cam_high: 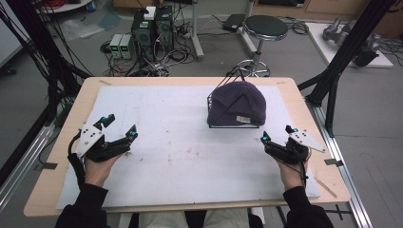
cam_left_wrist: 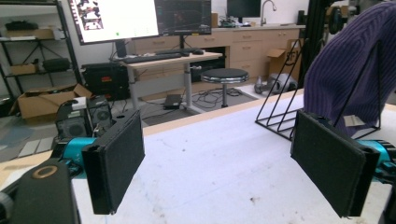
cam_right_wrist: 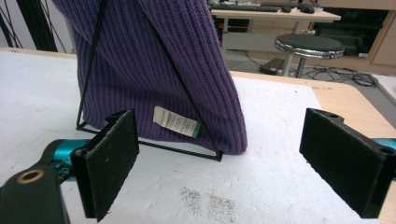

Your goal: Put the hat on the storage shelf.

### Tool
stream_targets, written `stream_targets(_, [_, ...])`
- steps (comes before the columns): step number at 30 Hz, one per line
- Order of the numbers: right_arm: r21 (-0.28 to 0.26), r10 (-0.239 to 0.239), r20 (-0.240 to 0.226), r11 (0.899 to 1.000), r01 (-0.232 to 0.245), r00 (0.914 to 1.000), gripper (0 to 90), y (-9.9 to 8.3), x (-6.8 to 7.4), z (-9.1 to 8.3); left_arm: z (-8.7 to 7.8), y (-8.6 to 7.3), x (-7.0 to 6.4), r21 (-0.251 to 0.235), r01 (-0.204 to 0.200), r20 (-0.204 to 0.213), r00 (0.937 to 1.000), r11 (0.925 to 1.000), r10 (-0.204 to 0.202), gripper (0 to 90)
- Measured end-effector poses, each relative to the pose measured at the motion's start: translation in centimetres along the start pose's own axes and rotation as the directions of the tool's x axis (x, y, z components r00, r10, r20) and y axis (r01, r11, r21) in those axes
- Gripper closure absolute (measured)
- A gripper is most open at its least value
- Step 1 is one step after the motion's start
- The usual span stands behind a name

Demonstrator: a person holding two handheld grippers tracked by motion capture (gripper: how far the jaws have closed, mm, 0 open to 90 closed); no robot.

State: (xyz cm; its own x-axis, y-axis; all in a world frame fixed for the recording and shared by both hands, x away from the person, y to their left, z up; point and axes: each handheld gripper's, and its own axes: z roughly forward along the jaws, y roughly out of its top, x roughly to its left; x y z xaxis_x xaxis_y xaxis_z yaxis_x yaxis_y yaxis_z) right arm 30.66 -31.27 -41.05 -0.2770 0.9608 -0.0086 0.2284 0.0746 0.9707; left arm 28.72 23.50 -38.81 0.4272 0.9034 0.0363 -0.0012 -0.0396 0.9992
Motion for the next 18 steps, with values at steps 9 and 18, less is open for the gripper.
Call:
stream_targets(9, [-0.034, 0.020, 0.036, 0.999, -0.019, 0.9991, 11.1, -0.8, 0.0, -0.5, -1.4, -1.4, 0.6, -0.015, 0.008, -0.058, 0.9983, 0.9999, -0.009, 18.9])
stream_targets(18, [-0.148, 0.048, 0.074, 0.988, -0.036, 0.9961, 11.2, -2.1, -0.1, -1.2, -3.3, -3.5, 1.3, -0.045, 0.034, -0.205, 0.9779, 0.9984, -0.042, 18.4])
